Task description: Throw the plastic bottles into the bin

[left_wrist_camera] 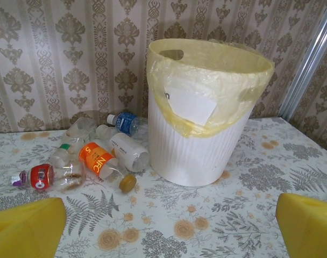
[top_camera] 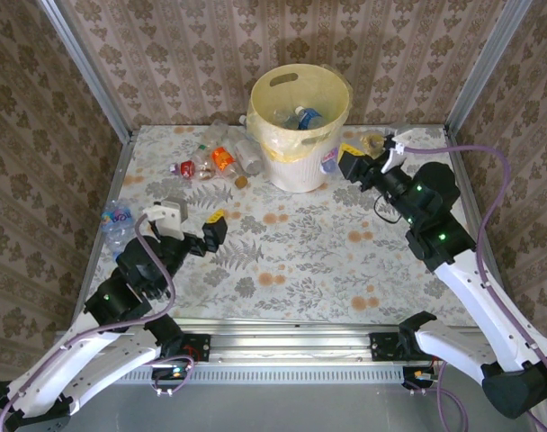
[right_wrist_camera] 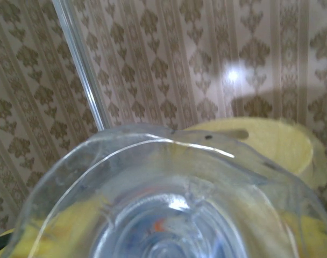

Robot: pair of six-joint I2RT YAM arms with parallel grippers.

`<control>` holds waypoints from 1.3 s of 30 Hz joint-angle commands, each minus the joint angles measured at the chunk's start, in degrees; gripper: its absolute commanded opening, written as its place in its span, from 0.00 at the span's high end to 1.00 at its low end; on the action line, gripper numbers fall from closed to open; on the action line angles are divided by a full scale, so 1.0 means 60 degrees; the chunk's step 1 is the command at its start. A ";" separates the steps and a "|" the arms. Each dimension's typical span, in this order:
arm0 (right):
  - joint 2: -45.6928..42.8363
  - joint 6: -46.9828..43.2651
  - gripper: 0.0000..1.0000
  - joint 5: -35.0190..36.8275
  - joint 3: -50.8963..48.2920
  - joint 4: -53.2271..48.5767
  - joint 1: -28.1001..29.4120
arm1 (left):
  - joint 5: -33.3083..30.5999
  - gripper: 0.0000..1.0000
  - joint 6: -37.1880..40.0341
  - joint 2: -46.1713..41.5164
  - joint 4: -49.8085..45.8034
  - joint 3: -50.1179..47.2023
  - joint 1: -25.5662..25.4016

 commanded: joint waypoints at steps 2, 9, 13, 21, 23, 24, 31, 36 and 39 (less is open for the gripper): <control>0.0172 -0.0495 0.44 0.0241 0.0898 0.1536 -0.0034 | -0.0623 0.00 0.0032 -0.0293 -0.0221 -0.0069 0.0048; 0.0370 -0.0774 0.44 -0.0096 0.1370 0.3797 -0.0034 | -0.1166 0.00 -0.0075 -0.0420 -0.0725 0.0022 0.0048; 0.0447 -0.0827 0.44 -0.0116 0.1658 0.4874 -0.0034 | -0.1523 0.00 -0.0207 -0.0437 -0.1021 0.0099 0.0059; 0.0447 -0.0987 0.45 -0.0100 0.2239 0.5896 -0.0034 | -0.1721 0.00 -0.0193 -0.0486 -0.1077 0.0112 0.0080; 0.0460 -0.1029 0.45 -0.0137 0.2335 0.5932 -0.0034 | -0.1751 0.00 -0.0164 -0.0493 -0.1082 0.0126 0.0091; 0.0489 -0.1045 0.45 -0.0130 0.2367 0.5934 -0.0034 | -0.1772 0.00 -0.0150 -0.0499 -0.1083 0.0130 0.0098; 0.1333 -0.1017 0.45 0.0108 0.2962 0.4784 -0.0025 | -0.1869 0.00 -0.0105 -0.0491 -0.1153 0.0180 0.0150; 0.3457 -0.0859 0.44 0.0264 0.4365 0.2639 -0.0149 | -0.1840 0.00 -0.0207 -0.0490 -0.1401 0.0336 0.0170; 0.5653 -0.0597 0.32 -0.0486 0.6050 0.0694 -0.0438 | -0.1979 0.00 -0.0445 -0.0492 -0.1660 0.0428 0.0177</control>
